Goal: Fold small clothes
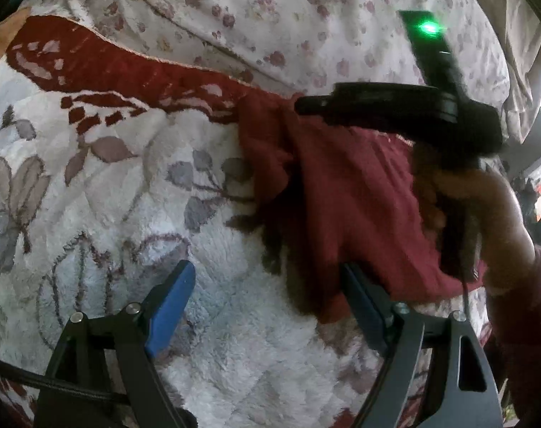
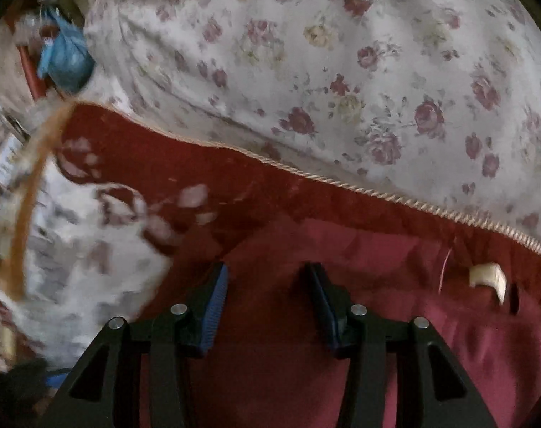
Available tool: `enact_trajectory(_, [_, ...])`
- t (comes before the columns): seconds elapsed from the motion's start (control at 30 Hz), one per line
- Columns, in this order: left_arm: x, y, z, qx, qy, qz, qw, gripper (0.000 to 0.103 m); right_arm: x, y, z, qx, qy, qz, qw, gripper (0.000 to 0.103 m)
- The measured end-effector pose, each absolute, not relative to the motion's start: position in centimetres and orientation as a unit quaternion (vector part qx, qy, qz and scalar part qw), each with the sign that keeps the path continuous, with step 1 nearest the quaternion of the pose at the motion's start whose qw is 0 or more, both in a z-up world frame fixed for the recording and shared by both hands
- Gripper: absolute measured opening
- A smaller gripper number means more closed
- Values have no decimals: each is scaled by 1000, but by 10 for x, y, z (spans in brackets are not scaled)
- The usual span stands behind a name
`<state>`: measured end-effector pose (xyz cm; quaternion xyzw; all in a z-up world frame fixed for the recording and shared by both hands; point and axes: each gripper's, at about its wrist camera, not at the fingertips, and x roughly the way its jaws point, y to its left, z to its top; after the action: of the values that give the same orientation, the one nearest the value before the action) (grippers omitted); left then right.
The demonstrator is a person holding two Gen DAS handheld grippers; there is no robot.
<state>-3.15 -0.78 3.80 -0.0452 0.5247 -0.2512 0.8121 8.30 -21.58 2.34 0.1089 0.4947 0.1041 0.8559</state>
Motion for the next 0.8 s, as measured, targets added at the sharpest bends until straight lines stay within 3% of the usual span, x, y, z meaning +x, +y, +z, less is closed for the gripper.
enact_trajectory(0.03, [-32, -7, 40, -49, 521, -250, 815, 83, 79, -214, 31, 123, 493, 118, 853, 61])
enact_trajectory(0.1, [-31, -4, 43, -59, 516, -247, 818, 83, 75, -202, 40, 121, 494, 134, 850, 84])
enact_trajectory(0.3, [-30, -6, 41, -65, 513, -243, 821, 84, 90, -158, 19, 87, 540, 141, 825, 93])
enact_trajectory(0.43, [-24, -13, 40, -69, 512, -241, 822, 88, 92, -144, 7, 47, 536, 128, 833, 93])
enact_trajectory(0.47, [-23, -14, 40, -69, 510, -240, 823, 89, 90, -143, 8, 35, 535, 126, 834, 87])
enact_trajectory(0.6, [-17, -26, 37, -69, 508, -236, 825, 90, 83, -164, 15, 35, 526, 121, 841, 30])
enact_trajectory(0.67, [-9, -30, 34, -83, 511, -228, 825, 90, 77, -182, 23, 76, 524, 135, 837, 21])
enact_trajectory(0.8, [-3, -40, 31, -103, 504, -218, 830, 90, 61, -202, 35, 108, 507, 147, 842, 18])
